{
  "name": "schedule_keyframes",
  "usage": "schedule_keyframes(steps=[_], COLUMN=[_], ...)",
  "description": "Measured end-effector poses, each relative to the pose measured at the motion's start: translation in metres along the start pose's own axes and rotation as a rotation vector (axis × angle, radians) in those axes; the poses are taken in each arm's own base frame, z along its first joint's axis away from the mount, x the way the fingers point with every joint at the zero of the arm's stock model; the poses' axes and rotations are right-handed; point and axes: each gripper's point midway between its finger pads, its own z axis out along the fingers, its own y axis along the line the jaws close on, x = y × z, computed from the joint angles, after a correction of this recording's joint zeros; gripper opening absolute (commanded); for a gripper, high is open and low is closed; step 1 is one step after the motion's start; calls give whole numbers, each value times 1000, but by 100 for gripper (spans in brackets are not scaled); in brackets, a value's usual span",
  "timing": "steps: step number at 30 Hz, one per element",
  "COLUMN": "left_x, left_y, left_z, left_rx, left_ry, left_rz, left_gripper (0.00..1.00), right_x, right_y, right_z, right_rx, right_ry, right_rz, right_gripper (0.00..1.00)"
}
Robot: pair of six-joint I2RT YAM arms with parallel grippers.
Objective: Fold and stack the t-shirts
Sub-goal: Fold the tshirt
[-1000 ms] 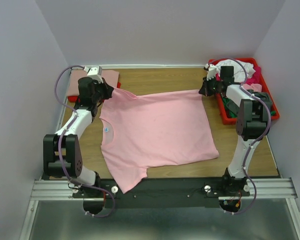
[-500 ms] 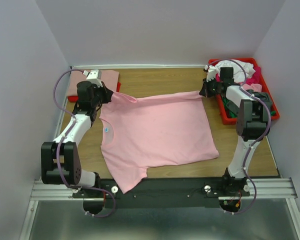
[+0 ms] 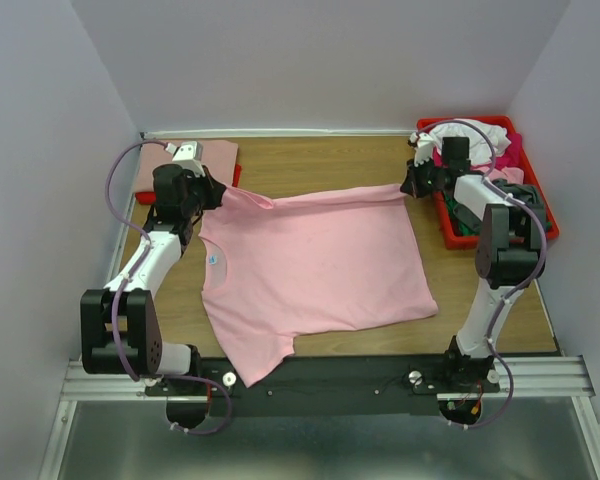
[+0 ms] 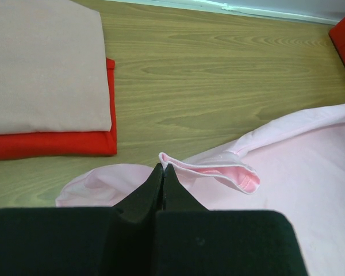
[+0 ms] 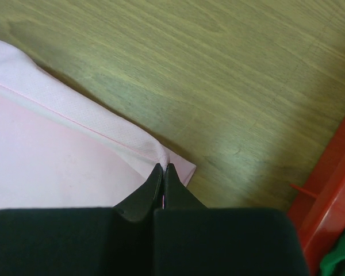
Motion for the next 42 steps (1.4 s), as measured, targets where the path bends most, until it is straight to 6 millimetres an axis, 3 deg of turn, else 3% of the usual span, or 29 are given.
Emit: schedule_keyframes(steps=[9, 23, 32, 42], left_x=[5, 7, 20, 36], left_y=[0, -2, 0, -1], left_z=[-5, -11, -15, -21], left_rx=[-1, -1, -7, -7], left_ry=[7, 7, 36, 77], left_rz=[-2, 9, -1, -47], left_gripper=[0, 0, 0, 0], right_x=[-9, 9, 8, 28], right_y=[1, 7, 10, 18], right_z=[-9, -12, -20, -24], right_rx=[10, 9, 13, 7], right_ry=[-26, 4, -2, 32], right_rz=[-36, -50, -64, -63], right_gripper=[1, 1, 1, 4])
